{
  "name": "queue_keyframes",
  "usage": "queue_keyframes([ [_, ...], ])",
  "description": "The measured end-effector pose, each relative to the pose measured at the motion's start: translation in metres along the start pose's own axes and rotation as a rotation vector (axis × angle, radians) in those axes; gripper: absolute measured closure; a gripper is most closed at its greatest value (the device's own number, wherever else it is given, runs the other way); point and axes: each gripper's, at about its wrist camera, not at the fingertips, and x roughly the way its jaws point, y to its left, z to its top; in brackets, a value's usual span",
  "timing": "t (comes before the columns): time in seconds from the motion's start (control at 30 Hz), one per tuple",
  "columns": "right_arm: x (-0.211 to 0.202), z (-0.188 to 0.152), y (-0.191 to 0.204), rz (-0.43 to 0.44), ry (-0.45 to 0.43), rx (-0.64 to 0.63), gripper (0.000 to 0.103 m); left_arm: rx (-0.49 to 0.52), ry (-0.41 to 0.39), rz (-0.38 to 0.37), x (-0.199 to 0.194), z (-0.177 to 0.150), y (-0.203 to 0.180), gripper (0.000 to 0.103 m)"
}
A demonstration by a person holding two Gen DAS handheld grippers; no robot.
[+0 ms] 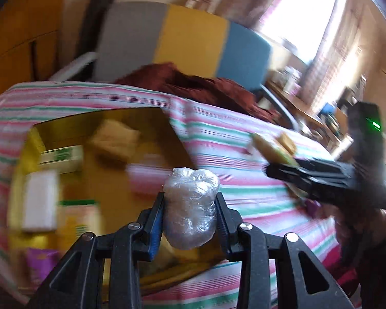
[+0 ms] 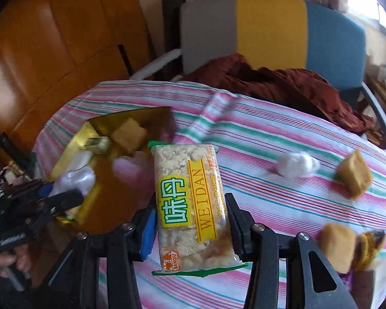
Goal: Organize objects
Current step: 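Carry both items to the gold tray and open both tools to drop them, then move both tools from the tray back toward the remaining items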
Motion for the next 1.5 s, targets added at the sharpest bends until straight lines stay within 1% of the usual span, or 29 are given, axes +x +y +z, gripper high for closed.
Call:
queue_keyframes([
  [0.13, 0.007, 0.006, 0.053, 0.078, -0.002, -0.054, 0.055, -0.078, -0.027, 0.077, -0.016, -0.006, 0.045, 0.067],
  [0.23, 0.019, 0.008, 0.087, 0.116, 0.014, -0.090, 0.055, -0.130, -0.038, 0.122, -0.025, -0.013, 0.072, 0.067],
  [0.33, 0.035, 0.007, 0.111, 0.133, 0.044, -0.110, 0.054, -0.151, -0.036, 0.151, -0.029, -0.017, 0.089, 0.066],
  [0.37, 0.041, 0.006, 0.118, 0.129, 0.048, -0.115, 0.054, -0.157, -0.031, 0.161, -0.029, -0.018, 0.093, 0.063],
  [0.4, 0.045, 0.005, 0.121, 0.131, 0.053, -0.114, 0.051, -0.163, -0.027, 0.164, -0.030, -0.020, 0.096, 0.061],
  [0.43, 0.050, 0.004, 0.126, 0.139, 0.068, -0.105, 0.043, -0.171, -0.023, 0.164, -0.030, -0.023, 0.099, 0.060],
  [0.47, 0.053, 0.002, 0.127, 0.136, 0.073, -0.097, 0.040, -0.180, -0.020, 0.163, -0.031, -0.025, 0.101, 0.057],
  [0.5, 0.055, 0.000, 0.130, 0.131, 0.076, -0.094, 0.039, -0.187, -0.019, 0.162, -0.032, -0.027, 0.102, 0.057],
  [0.6, 0.057, -0.007, 0.130, 0.132, 0.092, -0.087, 0.039, -0.184, -0.017, 0.166, -0.036, -0.032, 0.102, 0.057],
  [0.7, 0.055, -0.014, 0.127, 0.121, 0.100, -0.076, 0.036, -0.184, -0.018, 0.172, -0.038, -0.038, 0.102, 0.057],
  [0.87, 0.046, -0.024, 0.124, 0.094, 0.085, -0.045, 0.029, -0.182, -0.021, 0.208, -0.043, -0.044, 0.098, 0.057],
  [0.97, 0.039, -0.028, 0.125, 0.080, 0.068, -0.038, 0.026, -0.159, -0.037, 0.225, -0.049, -0.046, 0.092, 0.057],
  [1.03, 0.033, -0.031, 0.125, 0.077, 0.054, -0.037, 0.022, -0.135, -0.047, 0.237, -0.053, -0.047, 0.086, 0.057],
  [1.13, 0.026, -0.033, 0.125, 0.066, 0.036, -0.035, 0.020, -0.112, -0.050, 0.234, -0.055, -0.046, 0.079, 0.057],
  [1.3, 0.015, -0.036, 0.124, 0.046, 0.012, -0.039, 0.019, -0.053, -0.065, 0.233, -0.059, -0.045, 0.061, 0.057],
  [1.5, 0.003, -0.043, 0.105, 0.023, -0.002, -0.002, 0.018, -0.008, -0.062, 0.201, -0.058, -0.044, 0.041, 0.057],
])
